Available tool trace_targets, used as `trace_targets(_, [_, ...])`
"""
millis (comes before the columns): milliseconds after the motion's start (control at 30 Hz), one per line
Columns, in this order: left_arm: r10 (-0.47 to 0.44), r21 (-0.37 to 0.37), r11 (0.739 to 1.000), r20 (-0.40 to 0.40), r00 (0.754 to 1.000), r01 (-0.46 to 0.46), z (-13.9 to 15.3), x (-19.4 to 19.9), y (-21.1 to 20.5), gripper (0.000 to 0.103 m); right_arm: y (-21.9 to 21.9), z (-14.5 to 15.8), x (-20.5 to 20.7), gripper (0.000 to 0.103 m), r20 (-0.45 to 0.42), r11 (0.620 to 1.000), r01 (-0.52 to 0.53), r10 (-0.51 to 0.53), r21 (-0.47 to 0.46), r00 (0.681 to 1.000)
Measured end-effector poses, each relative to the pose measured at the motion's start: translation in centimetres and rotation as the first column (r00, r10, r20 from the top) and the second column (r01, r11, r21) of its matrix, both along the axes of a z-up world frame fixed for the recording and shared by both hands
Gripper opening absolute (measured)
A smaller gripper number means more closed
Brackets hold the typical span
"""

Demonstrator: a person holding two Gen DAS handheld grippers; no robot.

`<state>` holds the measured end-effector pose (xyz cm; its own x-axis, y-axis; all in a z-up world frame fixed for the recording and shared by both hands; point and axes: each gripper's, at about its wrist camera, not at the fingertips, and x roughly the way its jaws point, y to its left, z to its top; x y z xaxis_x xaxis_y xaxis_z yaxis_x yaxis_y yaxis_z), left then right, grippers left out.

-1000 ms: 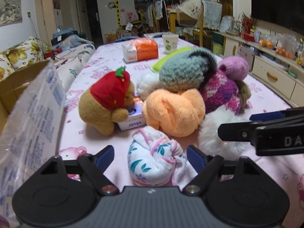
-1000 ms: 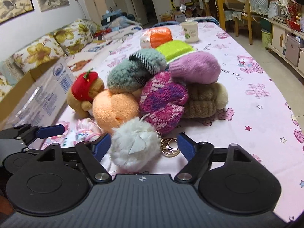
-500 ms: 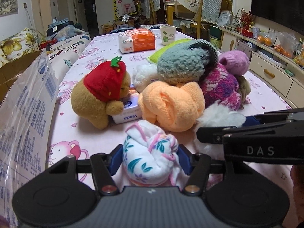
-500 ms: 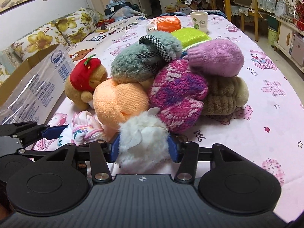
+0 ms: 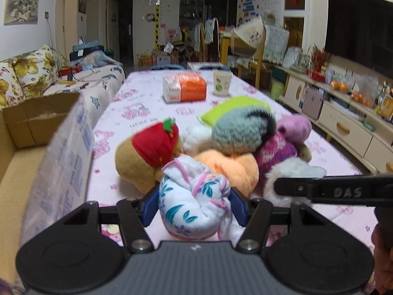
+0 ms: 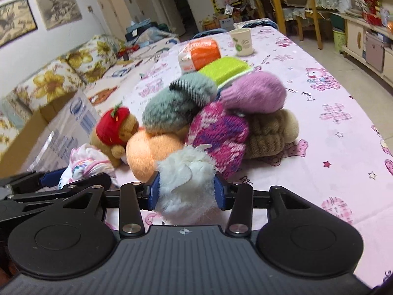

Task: Organize soft objects
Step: 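Grasp the white-pink baby cloth with left tool while right tool grasps white pompom, then carry the cloth into the cardboard box with left tool while right tool drops the pompom there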

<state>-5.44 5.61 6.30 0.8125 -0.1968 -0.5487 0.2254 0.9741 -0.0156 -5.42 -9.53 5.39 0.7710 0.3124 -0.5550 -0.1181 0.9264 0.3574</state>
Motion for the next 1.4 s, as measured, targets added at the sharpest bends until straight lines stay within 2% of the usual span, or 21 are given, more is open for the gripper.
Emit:
trace_targets(200, [0.030, -0.071, 0.997, 0.058, 0.998, -0.026, 1.8, -0.6, 1.9, 0.060, -0.8, 1.8, -0.6, 0.054, 0.014, 0.993, 0.031, -0.033, 0.114, 0.999])
trace_targets(433, [0.060, -0.153, 0.988, 0.145, 0.988, -0.038, 3.7, -1.5, 4.0, 0.060, 0.8, 5.0, -1.2, 0.054, 0.063, 0.986, 0.004, -0.015, 0.169, 0.998])
trace_targets(633, [0.130, -0.233, 0.969, 0.211, 0.969, -0.079, 5.1, -2.2, 6.5, 0.060, 3.6, 7.5, -0.7, 0.055, 0.104, 0.977, -0.075, 0.055, 0.199, 0.993])
trace_targets(800, [0.243, -0.279, 0.944, 0.235, 0.941, -0.174, 5.6, -2.4, 9.2, 0.060, 6.2, 9.1, 0.9, 0.055, 0.138, 0.956, -0.165, 0.134, 0.244, 0.981])
trace_targets(933, [0.368, -0.309, 0.905, 0.232, 0.900, -0.291, 5.6, -2.2, 11.8, 0.060, 9.6, 10.1, 2.5, 0.055, 0.169, 0.934, -0.245, 0.206, 0.259, 0.964])
trace_targets(1133, [0.551, -0.352, 0.805, 0.147, 0.822, -0.477, 4.8, -1.5, 15.4, 0.060, 14.6, 9.8, 5.1, 0.055, 0.191, 0.899, -0.361, 0.320, 0.249, 0.928])
trace_targets(1267, [0.615, -0.363, 0.749, 0.068, 0.786, -0.555, 3.9, -0.7, 17.7, 0.060, 17.2, 8.6, 6.4, 0.055, 0.154, 0.884, -0.403, 0.375, 0.237, 0.914])
trace_targets(1400, [0.647, -0.350, 0.718, 0.018, 0.762, -0.601, 3.3, -0.5, 19.2, 0.060, 19.0, 7.1, 8.1, 0.056, 0.097, 0.872, -0.412, 0.401, 0.264, 0.911])
